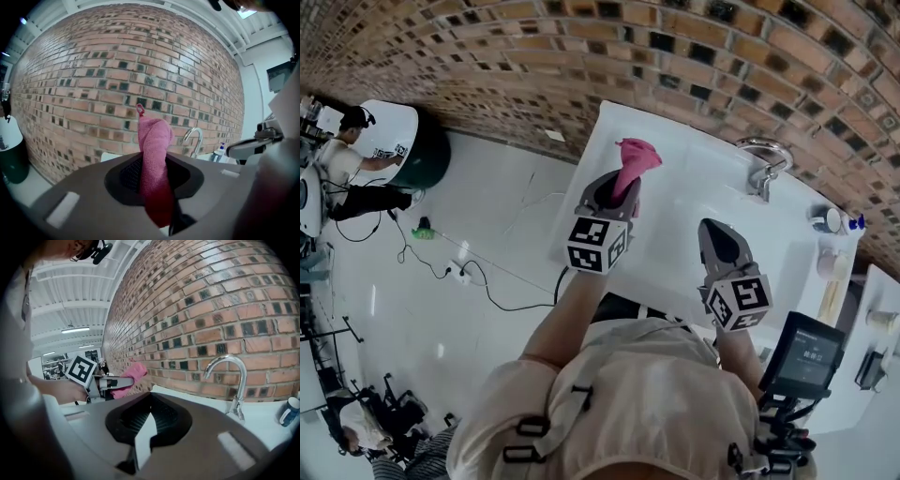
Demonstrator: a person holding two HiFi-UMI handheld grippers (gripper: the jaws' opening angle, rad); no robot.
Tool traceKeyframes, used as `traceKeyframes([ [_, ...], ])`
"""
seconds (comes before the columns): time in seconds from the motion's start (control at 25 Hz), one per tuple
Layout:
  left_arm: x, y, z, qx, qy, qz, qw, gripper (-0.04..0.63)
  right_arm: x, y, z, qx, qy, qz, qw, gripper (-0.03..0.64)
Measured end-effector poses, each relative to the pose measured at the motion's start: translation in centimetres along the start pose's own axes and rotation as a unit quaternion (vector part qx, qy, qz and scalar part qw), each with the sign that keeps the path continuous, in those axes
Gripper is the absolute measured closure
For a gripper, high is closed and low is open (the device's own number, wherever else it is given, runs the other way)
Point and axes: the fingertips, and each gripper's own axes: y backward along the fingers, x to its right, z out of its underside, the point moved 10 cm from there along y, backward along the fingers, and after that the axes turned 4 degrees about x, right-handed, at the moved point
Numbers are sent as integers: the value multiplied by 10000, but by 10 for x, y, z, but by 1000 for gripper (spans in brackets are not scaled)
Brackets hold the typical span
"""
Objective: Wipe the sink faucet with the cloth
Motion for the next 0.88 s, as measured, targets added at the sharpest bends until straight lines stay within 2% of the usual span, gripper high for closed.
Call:
traceKeyframes([
  [0.16,-25,-5,48,-765,-3,-194,9969,499,-3,-14,15,-140,-140,-2,9998,623],
  [0.24,-35,-11,77,-1243,5,-229,9920,499,-2,-19,21,-219,-199,54,9995,623],
  [0.32,-45,-15,103,-1604,168,-249,9866,499,-2,-21,25,-284,-241,111,9992,623],
  [0.44,-57,-18,127,-1803,654,-288,9810,499,3,-22,30,-348,-328,189,9987,623],
  [0.52,-61,-23,137,-1918,774,-281,9780,499,9,-22,33,-400,-414,289,9979,623],
  [0.76,-67,-39,165,-2424,307,-298,9692,497,23,-31,48,-562,-532,366,9963,623],
  [0.88,-65,-41,169,-2508,170,-211,9677,449,23,-38,50,-612,-546,306,9962,623],
])
